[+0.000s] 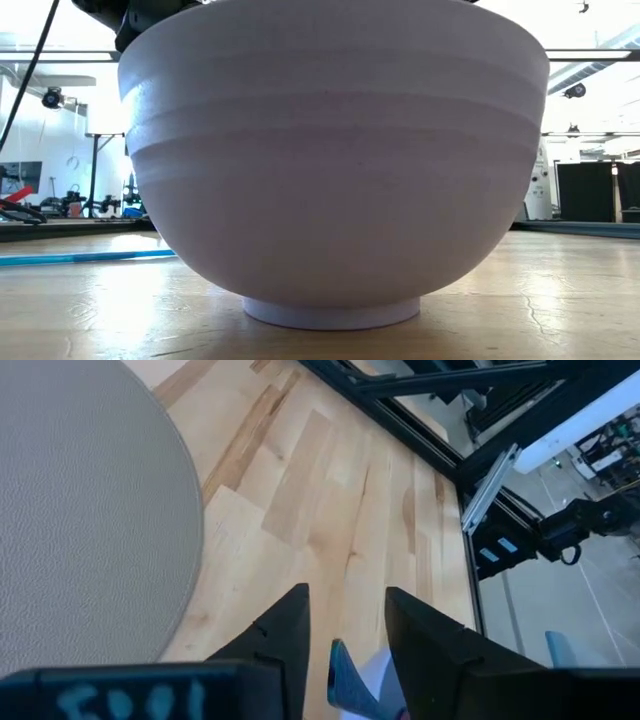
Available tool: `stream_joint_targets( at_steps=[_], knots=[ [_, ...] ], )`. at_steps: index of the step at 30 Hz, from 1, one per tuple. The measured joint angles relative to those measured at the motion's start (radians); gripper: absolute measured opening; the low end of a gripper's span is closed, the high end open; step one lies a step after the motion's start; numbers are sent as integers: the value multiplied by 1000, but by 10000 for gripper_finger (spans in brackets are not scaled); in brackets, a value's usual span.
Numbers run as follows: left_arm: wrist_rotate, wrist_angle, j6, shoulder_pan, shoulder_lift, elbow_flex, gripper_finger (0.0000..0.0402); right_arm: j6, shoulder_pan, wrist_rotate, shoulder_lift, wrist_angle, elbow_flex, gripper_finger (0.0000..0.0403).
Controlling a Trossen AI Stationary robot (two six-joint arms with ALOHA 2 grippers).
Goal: Pick & Place Utensil
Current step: Put the blue straw into the blue cup
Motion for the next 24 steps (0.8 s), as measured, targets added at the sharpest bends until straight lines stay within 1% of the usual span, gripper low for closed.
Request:
stream_joint_targets(
  at_steps=[7, 14, 20, 24],
  knots=[
    [0, 0, 38, 2, -2, 0, 147, 0, 0, -3, 0, 0, 0, 132],
    [4, -29, 44, 15, -10, 0, 156, 0, 0, -3, 0, 0, 0, 122],
    [5, -88, 85, 33, -59, 0, 157, 0, 0, -3, 0, 0, 4, 124],
    [6, -101, 142, 33, -117, 0, 156, 0, 0, -3, 0, 0, 4, 131]
  ],
)
